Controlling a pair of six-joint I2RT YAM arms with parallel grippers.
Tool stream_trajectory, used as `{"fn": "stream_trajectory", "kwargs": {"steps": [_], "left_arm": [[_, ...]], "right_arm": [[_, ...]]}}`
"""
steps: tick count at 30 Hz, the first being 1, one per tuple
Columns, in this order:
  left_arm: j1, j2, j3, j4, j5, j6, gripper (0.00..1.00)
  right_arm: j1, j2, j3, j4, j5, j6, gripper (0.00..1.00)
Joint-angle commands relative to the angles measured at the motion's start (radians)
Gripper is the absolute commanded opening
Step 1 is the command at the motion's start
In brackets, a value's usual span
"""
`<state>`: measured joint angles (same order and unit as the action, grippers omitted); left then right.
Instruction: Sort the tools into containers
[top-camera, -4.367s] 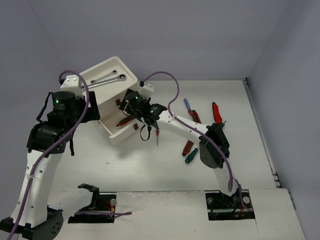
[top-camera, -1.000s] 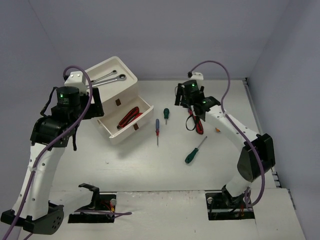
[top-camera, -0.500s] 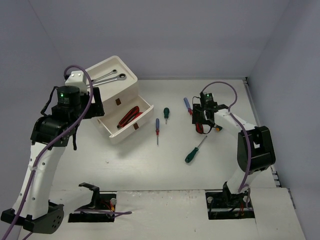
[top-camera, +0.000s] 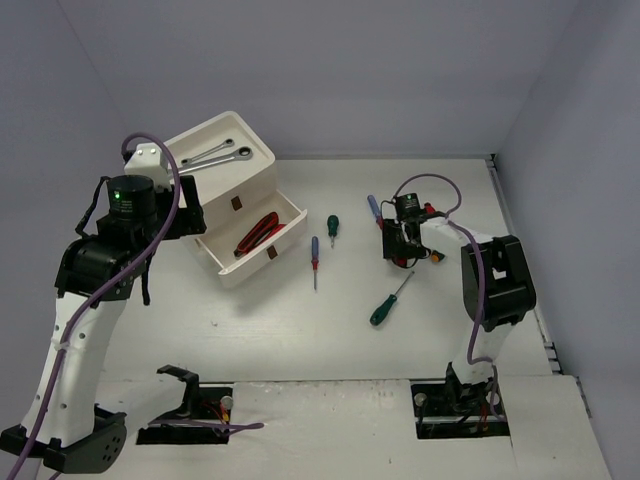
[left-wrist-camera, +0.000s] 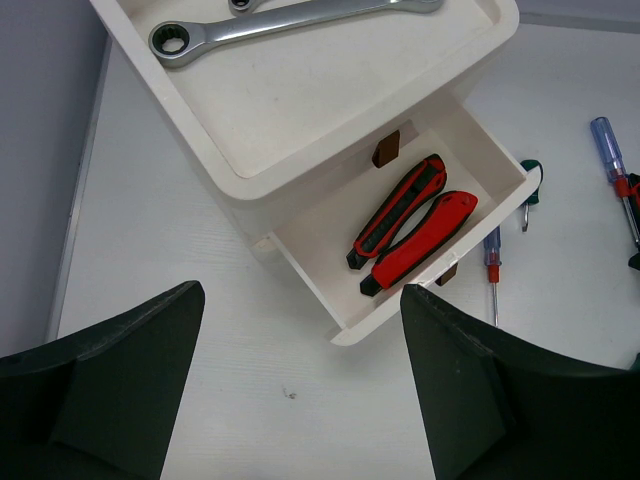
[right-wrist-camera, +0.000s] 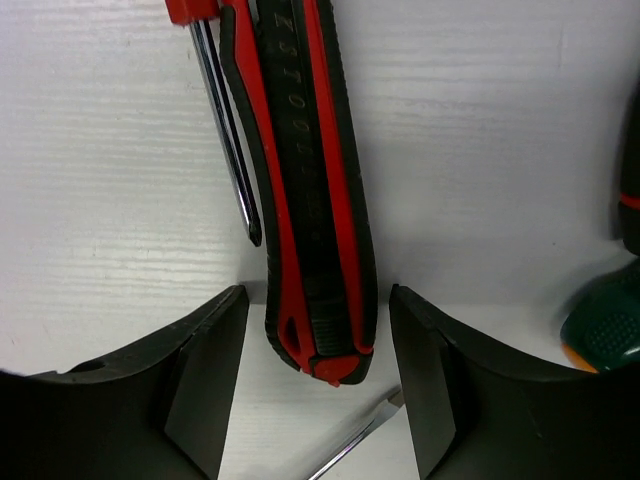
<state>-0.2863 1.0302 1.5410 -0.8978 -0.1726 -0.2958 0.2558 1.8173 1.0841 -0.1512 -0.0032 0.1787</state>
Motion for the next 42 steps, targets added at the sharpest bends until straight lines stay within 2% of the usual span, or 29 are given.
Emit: {"fn": "stream_trajectory", "kwargs": {"steps": [1, 10, 18, 29, 32, 34, 37, 42], "left_arm": [[-0.004, -0.019, 0.004, 0.03, 0.001, 0.011, 0.76], [-0.004, -0.041, -0.015, 0.028, -0.002, 0.009, 0.76], [-0.004, -0.036, -0.01, 0.03, 0.003, 0.01, 0.77], [-0.004, -0.029, -0.01, 0.03, -0.001, 0.013, 0.77], [-0.004, -0.027, -0.008, 0.03, -0.002, 0.014, 0.77], [-0.004, -0.026, -0.006, 0.03, -0.004, 0.015, 0.77], [-0.004, -0.02, 0.001, 0.03, -0.003, 0.013, 0.77], [-0.003, -0.005, 0.022, 0.031, 0.002, 0.008, 0.77]], "right_arm": [[-0.026, 0.045, 0.041, 0.0, 0.072, -0.005, 0.54], [-0.139, 0.03, 0.026, 0.001, 0.035, 0.003, 0.49], [-0.139, 0.064, 0.09, 0.001, -0.053, -0.079, 0.5], [-0.138, 0.189, 0.215, -0.002, -0.127, -0.131, 0.52], [-0.138, 0.197, 0.219, -0.004, -0.123, -0.123, 0.41], [-0.138, 0.183, 0.214, -0.004, -0.114, -0.114, 0.22], [-0.138, 0.142, 0.224, -0.006, -0.107, -0.095, 0.07], [-0.131, -0.008, 0.274, -0.012, -0.137, -0.002, 0.0]]}}
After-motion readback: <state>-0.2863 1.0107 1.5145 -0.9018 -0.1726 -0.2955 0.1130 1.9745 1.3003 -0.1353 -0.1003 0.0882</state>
